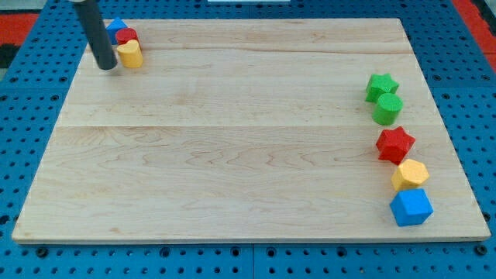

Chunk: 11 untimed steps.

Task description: Move your arm to the green star

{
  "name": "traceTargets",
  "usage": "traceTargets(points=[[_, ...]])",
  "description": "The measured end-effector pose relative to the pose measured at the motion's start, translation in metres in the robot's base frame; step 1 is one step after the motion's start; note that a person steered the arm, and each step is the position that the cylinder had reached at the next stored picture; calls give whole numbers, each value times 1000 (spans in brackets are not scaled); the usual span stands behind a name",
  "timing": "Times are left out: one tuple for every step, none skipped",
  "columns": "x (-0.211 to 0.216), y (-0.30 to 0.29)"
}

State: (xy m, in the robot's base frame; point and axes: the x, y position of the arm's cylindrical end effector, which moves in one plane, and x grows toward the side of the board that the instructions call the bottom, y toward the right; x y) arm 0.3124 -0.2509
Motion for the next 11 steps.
traceTargets(points=[[40,6],[66,91],[66,185],[57,281],[3,346],[-35,414],[-19,483],[11,529],[52,535],[65,494],[65,440]])
